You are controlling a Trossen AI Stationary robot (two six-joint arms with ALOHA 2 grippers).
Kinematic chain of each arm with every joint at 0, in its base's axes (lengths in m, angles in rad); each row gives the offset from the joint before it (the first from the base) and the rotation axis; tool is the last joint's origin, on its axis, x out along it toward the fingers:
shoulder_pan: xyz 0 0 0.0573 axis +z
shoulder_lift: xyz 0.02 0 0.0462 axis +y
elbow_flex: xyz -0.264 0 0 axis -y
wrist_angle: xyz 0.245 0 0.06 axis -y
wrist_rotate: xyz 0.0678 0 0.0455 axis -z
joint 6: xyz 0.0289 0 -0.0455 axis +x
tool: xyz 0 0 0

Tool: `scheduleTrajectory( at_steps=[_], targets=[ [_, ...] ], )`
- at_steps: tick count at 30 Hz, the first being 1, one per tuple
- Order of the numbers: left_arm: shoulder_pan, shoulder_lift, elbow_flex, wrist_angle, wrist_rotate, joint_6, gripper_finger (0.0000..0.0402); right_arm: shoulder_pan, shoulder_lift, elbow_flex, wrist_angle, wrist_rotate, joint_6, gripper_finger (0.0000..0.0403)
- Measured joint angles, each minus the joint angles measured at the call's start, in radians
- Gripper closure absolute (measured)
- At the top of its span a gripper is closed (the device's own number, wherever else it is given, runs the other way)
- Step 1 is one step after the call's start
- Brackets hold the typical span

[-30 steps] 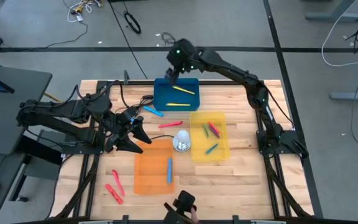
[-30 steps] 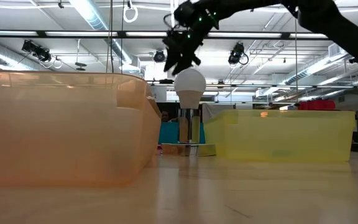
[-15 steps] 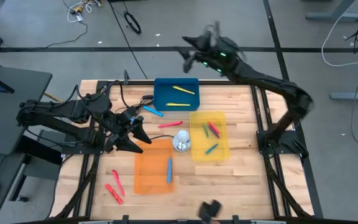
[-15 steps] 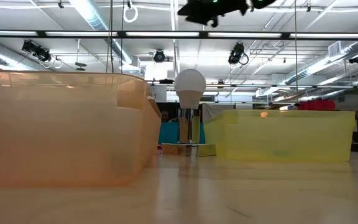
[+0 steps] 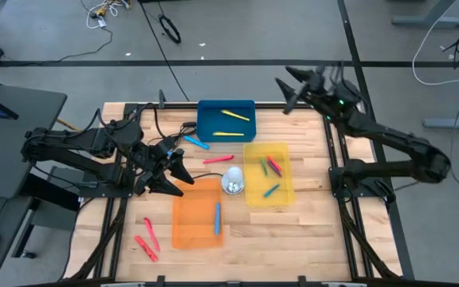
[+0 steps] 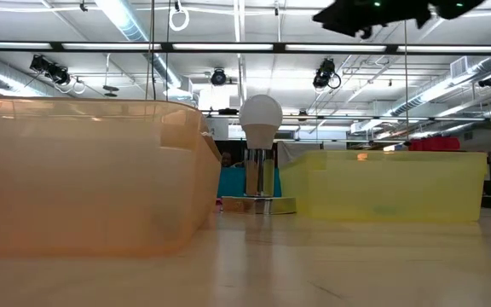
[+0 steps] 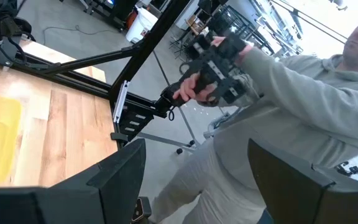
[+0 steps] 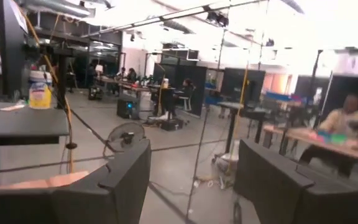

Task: Pick & Place Markers
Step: Put the top pink pen into the blue bin

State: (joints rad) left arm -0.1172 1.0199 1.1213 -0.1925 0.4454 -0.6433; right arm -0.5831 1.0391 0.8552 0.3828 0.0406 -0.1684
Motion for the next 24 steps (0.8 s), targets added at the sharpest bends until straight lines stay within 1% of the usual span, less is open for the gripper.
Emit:
scheduleTrajectory(
  at_steps=[5,10,13,19,24],
  targets=[
    [0.0,0.0,0.0,0.0,0.0,0.0,0.0115,-0.01,-0.164,-0.21,0.01,-0.007,0.126,0.0158],
    [0.0,0.0,0.0,0.0,0.0,0.0,0.0115,-0.02,-0.306,-0.416,0.032,-0.006,0.17,0.0158],
    [0.0,0.0,0.0,0.0,0.0,0.0,0.0115,-0.037,-0.383,-0.514,0.03,-0.005,0.191,0.0158],
    [0.0,0.0,0.0,0.0,0.0,0.0,0.0115,-0.072,-0.531,-0.651,0.03,-0.004,0.3,0.0158],
    [0.0,0.0,0.0,0.0,0.0,0.0,0.0115,-0.09,-0.618,-0.71,0.029,-0.004,0.303,0.0158]
  ],
)
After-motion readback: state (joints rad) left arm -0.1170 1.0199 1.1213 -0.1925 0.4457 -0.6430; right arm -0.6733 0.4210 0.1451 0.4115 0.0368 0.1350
